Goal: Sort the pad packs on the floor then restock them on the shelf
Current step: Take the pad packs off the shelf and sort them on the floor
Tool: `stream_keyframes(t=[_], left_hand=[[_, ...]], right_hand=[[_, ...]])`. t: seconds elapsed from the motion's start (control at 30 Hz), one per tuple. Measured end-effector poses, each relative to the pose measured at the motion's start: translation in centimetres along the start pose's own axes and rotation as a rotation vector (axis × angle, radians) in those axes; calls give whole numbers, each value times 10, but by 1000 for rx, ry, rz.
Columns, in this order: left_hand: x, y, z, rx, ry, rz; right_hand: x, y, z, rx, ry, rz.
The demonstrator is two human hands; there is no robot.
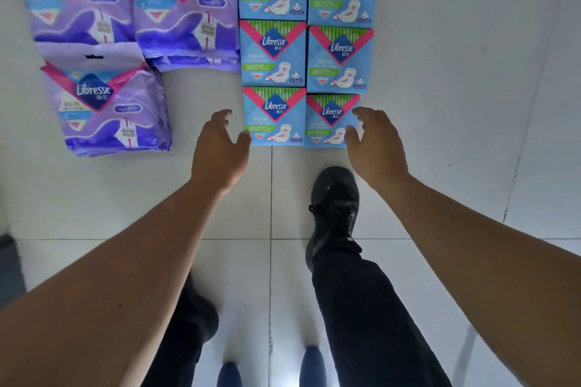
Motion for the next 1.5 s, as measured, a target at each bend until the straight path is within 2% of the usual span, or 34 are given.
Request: stream_keyframes(t=[0.17, 0.33, 0.5, 0.7, 0.93, 1.17, 1.33, 1.5], left_hand=[[45, 47, -91, 114, -78, 226], [68, 101, -221, 278, -176, 439], [36, 153, -352, 409, -255, 419], [-49, 207, -478, 617, -215, 199], [-164, 298, -542, 786, -93, -174], [-260, 423, -577, 1021, 6, -511], [-336, 512, -581, 1176, 81, -731], [-415, 593, -560, 1243, 155, -949]], right_hand=[[-101, 48, -69, 59, 218, -345], [-239, 115, -123, 134, 344, -602], [-376, 191, -147, 181, 393, -751], [-516, 274, -138, 155, 373, -1025], [-609, 384, -74, -3, 337, -1406], [-651, 521, -23, -195, 277, -1741], [-661, 623, 17, -347, 241, -1891], [-653, 722, 67, -529, 200, -1948]])
Point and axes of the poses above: each hand's wrist, its own y-axis away from the middle knuckle, its own z-axis out of the palm, x = y × z, the point moved 5 cm from there along -y, towards the middle knuckle, and after that the axes turned 7 degrees about x, right-handed, at the moved point
